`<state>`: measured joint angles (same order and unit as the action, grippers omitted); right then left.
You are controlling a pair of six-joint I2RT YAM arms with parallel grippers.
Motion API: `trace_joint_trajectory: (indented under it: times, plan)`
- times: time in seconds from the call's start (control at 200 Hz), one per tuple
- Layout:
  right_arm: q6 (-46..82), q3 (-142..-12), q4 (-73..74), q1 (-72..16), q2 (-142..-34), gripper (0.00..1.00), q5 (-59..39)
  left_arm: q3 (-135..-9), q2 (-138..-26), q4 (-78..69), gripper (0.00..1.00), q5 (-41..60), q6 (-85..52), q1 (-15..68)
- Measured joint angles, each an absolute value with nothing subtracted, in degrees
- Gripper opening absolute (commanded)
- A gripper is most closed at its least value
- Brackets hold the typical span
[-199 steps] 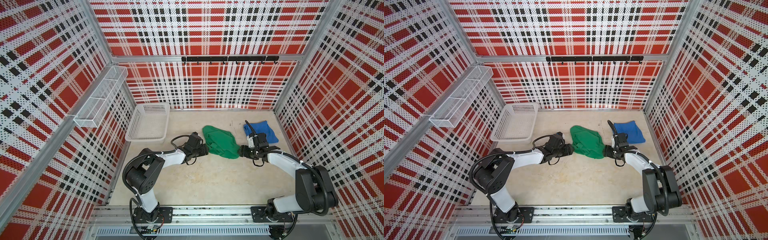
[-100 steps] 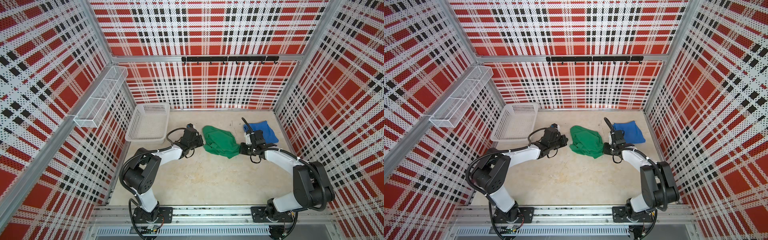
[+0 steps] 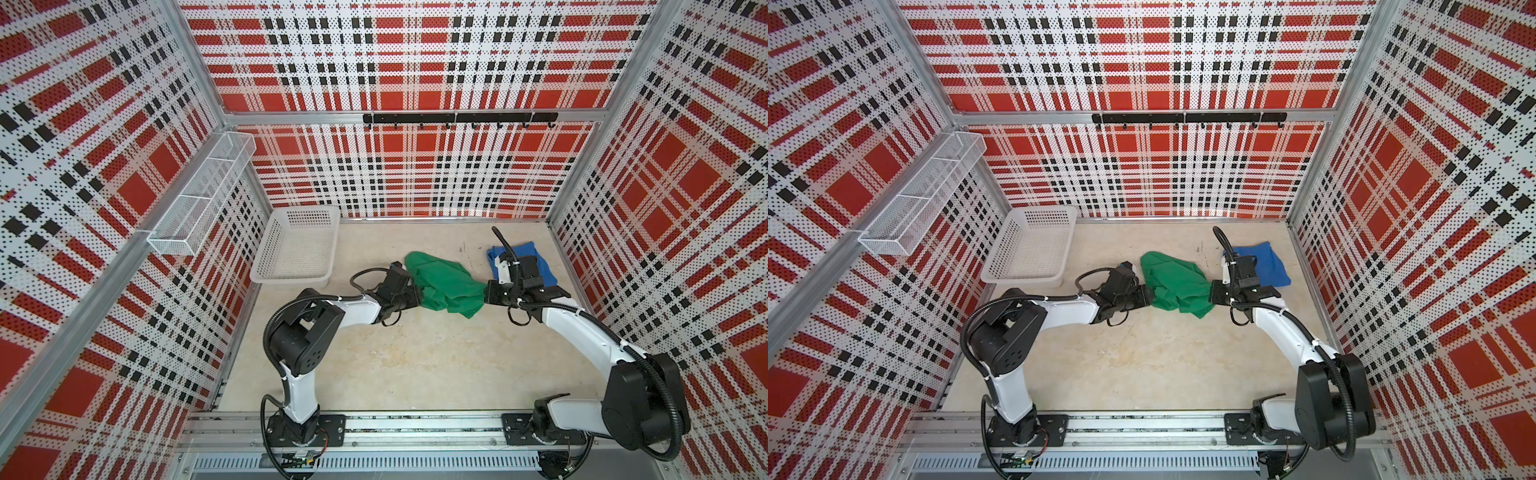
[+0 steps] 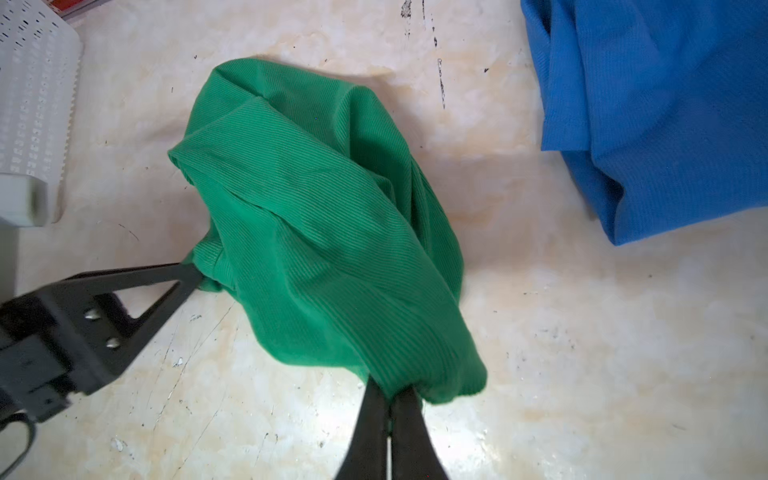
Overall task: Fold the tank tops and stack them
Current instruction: 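Hold green top with right gripper while left pulls its end away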
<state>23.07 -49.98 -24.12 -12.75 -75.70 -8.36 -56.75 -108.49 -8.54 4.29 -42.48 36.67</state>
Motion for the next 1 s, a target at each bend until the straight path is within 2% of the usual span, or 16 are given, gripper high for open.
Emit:
trace_joint_trajectory:
  times: [0.03,0.185,0.361,0.471,0.646,0.822,0.992,1.002]
  plan:
    - [23.07,-50.09,-24.36,-12.75,-75.55,0.00,-8.56,-56.75,-108.77,-8.51,0.00,4.40,-42.46,36.71]
    - [22.11,-52.25,-27.18,-12.75,-73.54,0.00,-8.88,-56.82,-105.95,-6.76,0.00,3.64,-41.67,36.12]
    - [19.35,-57.60,-31.81,-12.75,-70.04,0.00,-6.00,-57.45,-91.94,-0.67,0.00,1.58,-38.41,30.28]
    - [17.50,-61.60,-34.65,-12.73,-68.73,0.00,-3.20,-62.11,-83.79,4.27,0.00,-0.69,-35.18,25.17]
    - [14.76,-67.02,-39.16,-12.75,-67.40,0.00,-3.70,-72.01,-78.22,11.40,0.00,-3.77,-29.71,19.77]
    - [12.95,-69.38,-42.85,-12.75,-66.41,0.00,-11.14,-80.27,-80.27,16.08,0.00,-3.68,-24.88,15.86]
    - [15.70,-66.98,-41.39,-12.73,-67.31,0.00,-16.19,-90.72,-93.95,18.04,0.00,-1.37,-20.16,13.37]
    - [16.10,-66.76,-41.01,-12.73,-67.46,0.00,-16.19,-91.46,-95.20,18.02,0.04,-1.23,-19.90,13.32]
